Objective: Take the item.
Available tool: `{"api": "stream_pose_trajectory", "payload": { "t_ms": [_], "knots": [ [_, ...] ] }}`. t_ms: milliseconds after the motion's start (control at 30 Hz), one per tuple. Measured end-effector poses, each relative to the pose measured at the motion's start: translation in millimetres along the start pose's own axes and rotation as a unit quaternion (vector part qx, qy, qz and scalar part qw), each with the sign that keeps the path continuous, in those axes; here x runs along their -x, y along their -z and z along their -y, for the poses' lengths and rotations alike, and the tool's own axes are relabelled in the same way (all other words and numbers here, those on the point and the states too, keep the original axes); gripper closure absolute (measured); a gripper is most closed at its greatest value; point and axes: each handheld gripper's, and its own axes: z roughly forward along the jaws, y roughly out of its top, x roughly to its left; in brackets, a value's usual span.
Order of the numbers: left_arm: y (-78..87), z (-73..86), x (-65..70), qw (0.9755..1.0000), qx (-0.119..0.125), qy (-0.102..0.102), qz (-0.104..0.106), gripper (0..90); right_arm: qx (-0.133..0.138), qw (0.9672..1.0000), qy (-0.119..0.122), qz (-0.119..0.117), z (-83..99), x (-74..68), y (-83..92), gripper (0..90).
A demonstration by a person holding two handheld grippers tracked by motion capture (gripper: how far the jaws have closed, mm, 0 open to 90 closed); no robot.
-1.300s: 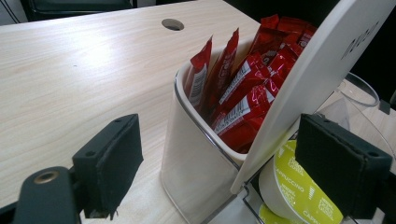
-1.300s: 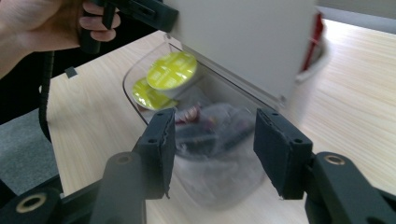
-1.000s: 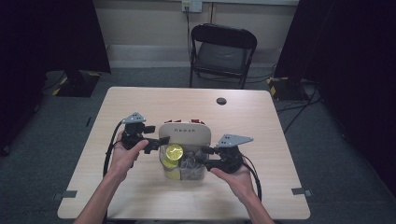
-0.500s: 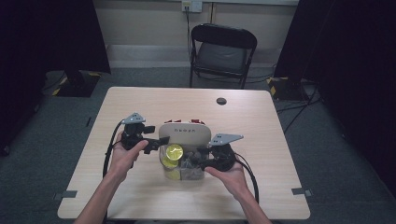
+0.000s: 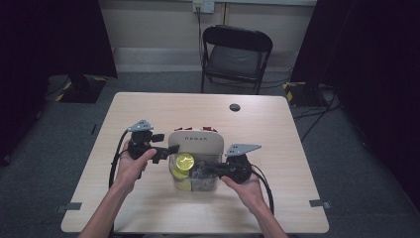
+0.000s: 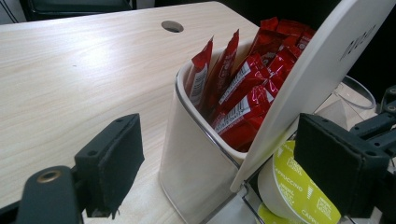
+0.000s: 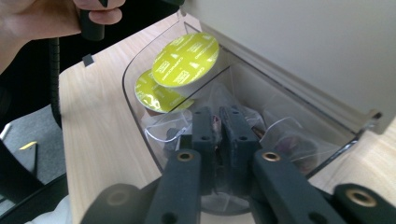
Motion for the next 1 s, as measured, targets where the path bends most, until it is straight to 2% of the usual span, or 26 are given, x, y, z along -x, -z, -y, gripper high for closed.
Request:
{"api": "stream_pose_trajectory", "payload": {
  "t_ms": [100,400,467,867,1000],
  "knots": [
    [0.0,1.0,0.1,1.0000,0.001,0.001,-0.002,15.5,-0.001,1.0000,0.002,-0.005,-0.3,-1.1,-1.2,88.1],
    [0.4,0.7,0.9,1.0000,-0.001,0.001,-0.005,15.4,0.010,0.9999,0.005,0.007,-2.1,-2.7,1.6,90.0],
    [0.7,0.1,1.4,1.0000,-0.002,-0.005,-0.008,15.6,0.013,0.9999,0.006,0.008,-2.9,-2.7,3.1,90.0],
    [-1.1,1.2,1.3,1.0000,-0.006,-0.002,-0.005,15.6,0.029,0.9995,0.011,0.001,-9.6,-6.5,8.1,90.0],
    [-0.9,0.8,2.3,0.9999,-0.008,-0.008,-0.009,15.7,0.032,0.9994,0.011,0.000,-11.1,-8.1,9.8,90.0]
  ]
}}
